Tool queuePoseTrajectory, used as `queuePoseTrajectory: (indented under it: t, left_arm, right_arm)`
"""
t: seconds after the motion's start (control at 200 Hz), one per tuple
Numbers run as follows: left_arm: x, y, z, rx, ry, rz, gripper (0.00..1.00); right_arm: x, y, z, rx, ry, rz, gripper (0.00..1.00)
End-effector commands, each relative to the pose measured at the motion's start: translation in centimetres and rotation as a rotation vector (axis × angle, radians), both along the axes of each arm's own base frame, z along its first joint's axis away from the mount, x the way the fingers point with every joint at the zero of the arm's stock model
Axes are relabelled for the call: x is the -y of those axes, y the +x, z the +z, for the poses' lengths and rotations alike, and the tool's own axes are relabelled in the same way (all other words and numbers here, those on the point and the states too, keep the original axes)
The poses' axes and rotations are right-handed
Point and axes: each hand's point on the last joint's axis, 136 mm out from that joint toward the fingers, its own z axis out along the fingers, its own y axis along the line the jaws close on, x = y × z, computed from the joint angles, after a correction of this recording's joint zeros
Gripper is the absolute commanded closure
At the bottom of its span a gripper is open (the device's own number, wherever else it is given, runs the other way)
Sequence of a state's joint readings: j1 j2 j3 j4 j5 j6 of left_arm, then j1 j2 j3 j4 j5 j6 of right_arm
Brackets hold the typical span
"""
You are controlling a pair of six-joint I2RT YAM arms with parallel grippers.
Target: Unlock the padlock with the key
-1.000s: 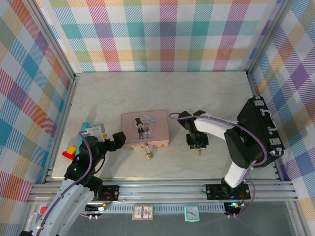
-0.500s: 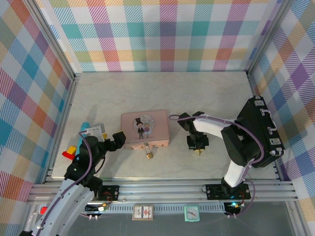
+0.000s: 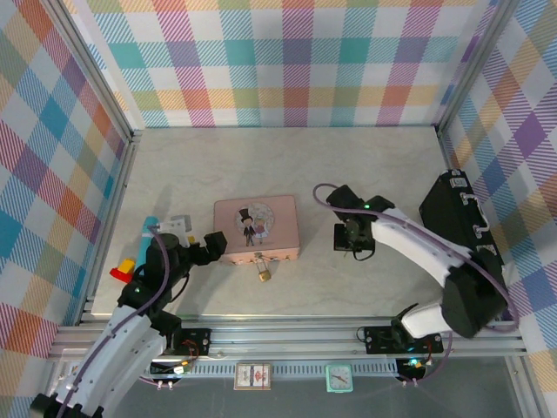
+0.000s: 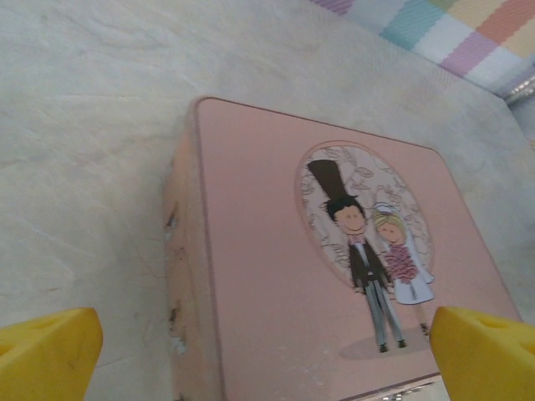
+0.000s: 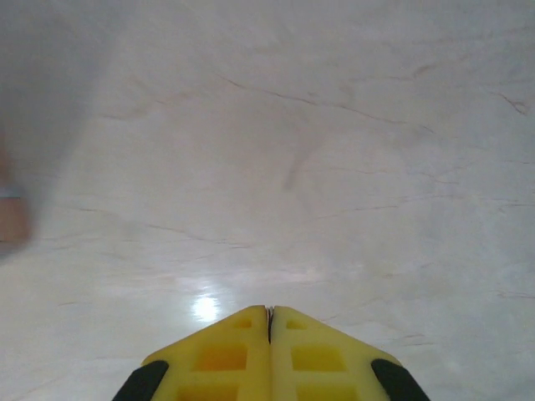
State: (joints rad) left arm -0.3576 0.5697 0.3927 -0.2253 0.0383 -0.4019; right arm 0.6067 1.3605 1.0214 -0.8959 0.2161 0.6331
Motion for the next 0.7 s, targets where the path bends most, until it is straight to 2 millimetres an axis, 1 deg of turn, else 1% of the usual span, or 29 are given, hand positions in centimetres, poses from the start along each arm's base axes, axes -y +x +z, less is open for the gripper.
queuePoseTrajectory:
  t: [0.0, 0.075, 0.14, 0.16, 0.205, 0.295, 0.4, 0.45, 0.52, 0.595, 0.695]
  left_arm:
    - [4.1, 1.3, 5.8, 0.107, -0.102, -0.143, 0.00]
    - [7.3, 1.5, 7.7, 0.141, -0.097, -0.251, 0.01]
    - [10.6, 1.1, 9.3, 0.191, -0.081, -0.357, 0.02]
    - [11.5, 1.0, 9.9, 0.210, -0.079, -0.385, 0.02]
    - [13.3, 0.9, 10.4, 0.228, -0.071, -0.431, 0.02]
    - [16.3, 1.1, 11.5, 0.259, -0.079, -0.497, 0.02]
    - [19.0, 1.3, 12.6, 0.296, -0.113, -0.544, 0.04]
    - [20.1, 1.5, 13.2, 0.314, -0.144, -0.554, 0.05]
    - [21.9, 1.4, 14.2, 0.344, -0.202, -0.581, 0.06]
    - [23.3, 1.8, 13.9, 0.331, -0.199, -0.582, 0.10]
    - [23.9, 2.7, 13.2, 0.317, -0.218, -0.552, 0.13]
  right_arm:
    - [-2.5, 1.0, 3.1, 0.085, 0.220, -0.081, 1.00]
    - [-3.9, 1.8, 5.7, 0.165, 0.364, -0.130, 1.00]
    - [-4.8, 2.6, 7.8, 0.227, 0.487, -0.189, 1.00]
    - [-4.8, 2.7, 8.2, 0.238, 0.514, -0.221, 1.00]
    - [-4.9, 2.9, 8.9, 0.258, 0.576, -0.284, 1.00]
    - [-5.2, 3.4, 10.1, 0.290, 0.698, -0.377, 1.00]
    - [-6.5, 3.8, 12.1, 0.304, 0.869, -0.424, 1.00]
    - [-7.2, 4.0, 12.6, 0.294, 0.927, -0.434, 1.00]
    - [-7.9, 4.1, 12.7, 0.269, 0.969, -0.438, 1.00]
    - [-8.5, 4.1, 12.9, 0.256, 1.017, -0.434, 1.00]
    - [-9.0, 3.8, 13.2, 0.234, 1.053, -0.429, 1.00]
